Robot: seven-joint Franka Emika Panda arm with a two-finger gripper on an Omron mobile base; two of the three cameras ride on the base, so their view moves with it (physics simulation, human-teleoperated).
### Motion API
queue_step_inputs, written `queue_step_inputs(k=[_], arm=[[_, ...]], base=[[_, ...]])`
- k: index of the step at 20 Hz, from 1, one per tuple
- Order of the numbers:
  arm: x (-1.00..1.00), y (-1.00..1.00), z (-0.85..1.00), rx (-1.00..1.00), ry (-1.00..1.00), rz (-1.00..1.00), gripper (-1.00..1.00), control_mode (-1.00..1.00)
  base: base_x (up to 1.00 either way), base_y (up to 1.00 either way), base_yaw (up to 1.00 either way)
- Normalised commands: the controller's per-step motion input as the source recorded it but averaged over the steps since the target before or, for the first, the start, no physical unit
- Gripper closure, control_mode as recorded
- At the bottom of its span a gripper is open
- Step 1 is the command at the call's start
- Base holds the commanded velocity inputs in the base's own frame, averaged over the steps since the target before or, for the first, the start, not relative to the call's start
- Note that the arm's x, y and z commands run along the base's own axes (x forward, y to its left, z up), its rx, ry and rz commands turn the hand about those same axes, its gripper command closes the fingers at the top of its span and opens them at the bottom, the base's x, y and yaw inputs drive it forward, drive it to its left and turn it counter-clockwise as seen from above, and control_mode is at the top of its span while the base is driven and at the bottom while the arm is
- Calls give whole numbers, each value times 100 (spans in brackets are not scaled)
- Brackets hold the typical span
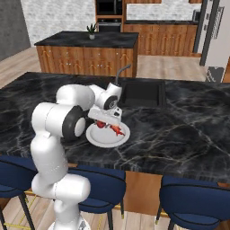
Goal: Take the cheese, fish, and bell pepper from the fridge and place them on the plate on the dining counter to create an appetizer plate.
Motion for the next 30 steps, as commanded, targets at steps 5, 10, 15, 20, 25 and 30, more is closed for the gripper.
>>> queue_step_inputs(k=[5, 10, 15, 20, 25, 30], arm=[[75, -24, -75, 4, 18, 7, 100, -100], [91, -10, -64, 3, 17, 8, -100, -100], [-59, 1, 10, 0, 3, 3, -100, -100], [-100, 35, 58, -6, -4, 0, -100, -100], [-100, 65, 100, -18, -8, 0, -100, -100], [-100, 32, 91, -17, -24, 1, -100, -100]], base=[[0, 0, 0], [0, 0, 0], [0, 0, 0], [0, 0, 0], [0, 0, 0], [0, 0, 0]])
